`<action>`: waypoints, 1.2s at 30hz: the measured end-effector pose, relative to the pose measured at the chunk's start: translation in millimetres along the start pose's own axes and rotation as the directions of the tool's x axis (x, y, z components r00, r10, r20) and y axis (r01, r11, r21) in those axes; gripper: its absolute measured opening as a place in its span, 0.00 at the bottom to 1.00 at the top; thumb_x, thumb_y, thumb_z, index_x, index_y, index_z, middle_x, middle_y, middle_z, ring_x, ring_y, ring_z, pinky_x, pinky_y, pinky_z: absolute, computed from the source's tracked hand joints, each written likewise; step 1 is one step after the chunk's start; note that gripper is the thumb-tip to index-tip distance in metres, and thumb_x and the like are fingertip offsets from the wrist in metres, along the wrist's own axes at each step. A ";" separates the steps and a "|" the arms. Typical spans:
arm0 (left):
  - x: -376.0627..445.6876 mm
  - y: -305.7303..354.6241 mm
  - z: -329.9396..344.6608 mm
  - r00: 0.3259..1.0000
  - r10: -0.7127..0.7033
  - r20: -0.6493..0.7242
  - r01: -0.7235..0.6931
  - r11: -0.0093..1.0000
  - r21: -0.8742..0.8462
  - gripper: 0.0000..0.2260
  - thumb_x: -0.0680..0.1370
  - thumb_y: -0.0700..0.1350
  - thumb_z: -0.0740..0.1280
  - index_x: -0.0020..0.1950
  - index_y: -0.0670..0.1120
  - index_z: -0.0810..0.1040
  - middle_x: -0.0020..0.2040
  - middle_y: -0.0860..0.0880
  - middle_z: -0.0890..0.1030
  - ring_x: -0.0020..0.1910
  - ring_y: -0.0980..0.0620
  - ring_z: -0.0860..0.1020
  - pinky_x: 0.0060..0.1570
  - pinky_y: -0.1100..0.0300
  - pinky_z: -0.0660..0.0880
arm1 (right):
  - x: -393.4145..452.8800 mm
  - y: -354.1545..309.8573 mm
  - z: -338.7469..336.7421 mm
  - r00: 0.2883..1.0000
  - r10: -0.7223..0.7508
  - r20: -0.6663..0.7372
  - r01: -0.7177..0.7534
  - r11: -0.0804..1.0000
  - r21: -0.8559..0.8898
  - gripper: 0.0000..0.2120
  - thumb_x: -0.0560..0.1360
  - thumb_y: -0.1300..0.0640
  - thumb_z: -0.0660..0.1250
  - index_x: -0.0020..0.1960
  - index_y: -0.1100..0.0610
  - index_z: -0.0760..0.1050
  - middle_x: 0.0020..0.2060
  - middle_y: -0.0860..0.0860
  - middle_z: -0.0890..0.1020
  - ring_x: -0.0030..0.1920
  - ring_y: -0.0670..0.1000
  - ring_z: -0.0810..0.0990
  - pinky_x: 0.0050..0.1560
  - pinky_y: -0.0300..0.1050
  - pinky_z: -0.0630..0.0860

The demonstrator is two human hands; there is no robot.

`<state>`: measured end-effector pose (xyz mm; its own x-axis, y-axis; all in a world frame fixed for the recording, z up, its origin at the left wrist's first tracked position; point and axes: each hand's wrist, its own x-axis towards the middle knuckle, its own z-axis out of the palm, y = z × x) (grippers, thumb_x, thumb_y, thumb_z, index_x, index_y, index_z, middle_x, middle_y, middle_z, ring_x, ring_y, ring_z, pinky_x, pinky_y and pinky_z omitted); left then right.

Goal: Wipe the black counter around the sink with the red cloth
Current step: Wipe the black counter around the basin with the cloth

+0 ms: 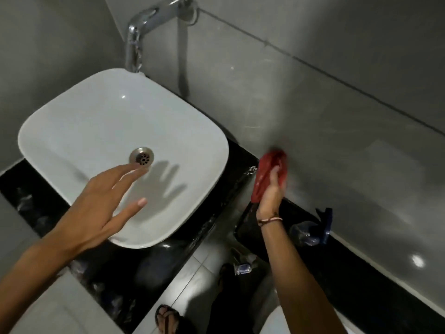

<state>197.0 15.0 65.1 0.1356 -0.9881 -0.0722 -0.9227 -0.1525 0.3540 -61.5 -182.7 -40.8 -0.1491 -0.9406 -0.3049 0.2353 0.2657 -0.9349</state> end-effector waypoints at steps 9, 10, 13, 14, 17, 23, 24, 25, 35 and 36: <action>-17.9 -48.7 32.5 0.987 0.162 -0.016 -0.153 0.958 0.242 0.27 0.80 0.58 0.53 0.71 0.45 0.77 0.67 0.44 0.81 0.68 0.43 0.78 0.59 0.49 0.72 | 19.9 60.2 20.2 0.854 -0.293 0.430 0.519 0.420 -0.745 0.29 0.79 0.42 0.57 0.74 0.56 0.73 0.79 0.57 0.67 0.82 0.60 0.59 0.81 0.64 0.57; -16.9 -49.5 33.8 0.983 0.176 -0.049 -0.159 0.957 0.243 0.26 0.80 0.58 0.53 0.70 0.45 0.78 0.66 0.44 0.81 0.67 0.42 0.79 0.58 0.49 0.72 | 13.6 62.9 19.5 0.850 -0.279 0.446 0.525 0.386 -0.759 0.31 0.79 0.41 0.55 0.74 0.57 0.74 0.80 0.57 0.67 0.82 0.60 0.58 0.82 0.63 0.55; -17.4 -49.9 40.6 0.964 0.224 -0.143 -0.189 0.956 0.225 0.26 0.79 0.56 0.55 0.66 0.42 0.80 0.64 0.43 0.83 0.64 0.40 0.81 0.54 0.49 0.73 | -42.5 85.4 14.6 0.829 -0.312 0.465 0.555 0.347 -0.756 0.28 0.82 0.45 0.53 0.72 0.61 0.75 0.80 0.57 0.67 0.82 0.59 0.59 0.82 0.63 0.54; -19.2 -49.2 40.7 0.958 0.231 -0.171 -0.191 0.957 0.220 0.25 0.79 0.55 0.56 0.65 0.42 0.81 0.63 0.42 0.83 0.63 0.40 0.81 0.53 0.48 0.74 | -69.3 100.2 13.1 0.824 -0.333 0.458 0.562 0.377 -0.737 0.25 0.83 0.48 0.55 0.71 0.61 0.76 0.79 0.57 0.68 0.82 0.59 0.60 0.82 0.63 0.55; -16.2 -50.9 40.7 0.944 0.272 -0.186 -0.231 0.949 0.217 0.25 0.78 0.54 0.57 0.63 0.39 0.82 0.62 0.41 0.84 0.63 0.38 0.82 0.52 0.44 0.75 | -121.6 122.3 11.4 0.797 -0.382 0.467 0.602 0.447 -0.662 0.20 0.83 0.55 0.56 0.71 0.59 0.76 0.79 0.54 0.69 0.82 0.56 0.62 0.83 0.58 0.55; -15.8 -57.6 46.0 0.921 0.306 -0.242 -0.247 0.937 0.247 0.24 0.78 0.53 0.57 0.64 0.40 0.81 0.61 0.42 0.85 0.66 0.41 0.80 0.54 0.45 0.74 | -14.9 70.2 9.9 0.763 -0.336 0.553 0.638 0.248 -0.729 0.18 0.83 0.62 0.60 0.71 0.63 0.76 0.75 0.61 0.74 0.78 0.64 0.68 0.78 0.65 0.63; -16.8 -59.6 47.9 0.920 0.303 -0.247 -0.240 0.936 0.256 0.24 0.78 0.53 0.57 0.64 0.40 0.81 0.61 0.42 0.85 0.66 0.42 0.81 0.54 0.47 0.74 | 8.2 61.2 16.0 0.757 -0.350 0.552 0.637 0.206 -0.743 0.19 0.82 0.62 0.61 0.71 0.63 0.76 0.73 0.62 0.75 0.76 0.65 0.71 0.77 0.64 0.64; -15.9 -60.8 49.5 0.919 0.307 -0.247 -0.242 0.935 0.260 0.24 0.78 0.53 0.57 0.64 0.41 0.81 0.61 0.43 0.85 0.66 0.42 0.81 0.53 0.48 0.73 | 25.1 53.5 20.0 0.749 -0.364 0.554 0.634 0.152 -0.758 0.19 0.81 0.62 0.63 0.71 0.62 0.77 0.72 0.61 0.77 0.73 0.65 0.74 0.77 0.64 0.66; -16.3 -63.7 57.1 0.891 0.302 -0.338 -0.210 0.936 0.282 0.26 0.78 0.57 0.55 0.66 0.43 0.80 0.61 0.45 0.85 0.67 0.44 0.80 0.56 0.47 0.74 | -21.0 82.7 17.2 0.759 -0.315 0.570 0.630 0.133 -0.765 0.22 0.81 0.54 0.56 0.71 0.60 0.77 0.75 0.56 0.74 0.78 0.60 0.67 0.80 0.61 0.61; -20.7 -63.7 58.1 0.894 0.294 -0.339 -0.202 0.938 0.281 0.26 0.78 0.57 0.55 0.66 0.43 0.79 0.62 0.45 0.85 0.68 0.44 0.80 0.56 0.47 0.74 | -42.5 92.5 15.0 0.755 -0.318 0.573 0.637 0.150 -0.756 0.24 0.81 0.52 0.53 0.70 0.60 0.77 0.75 0.56 0.74 0.79 0.59 0.67 0.80 0.61 0.60</action>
<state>232.0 46.3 -10.2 -0.0280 -0.9343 0.3555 -0.9944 0.0622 0.0849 -19.0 -121.3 -111.5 0.3628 -0.9160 0.1710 -0.7860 -0.3994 -0.4718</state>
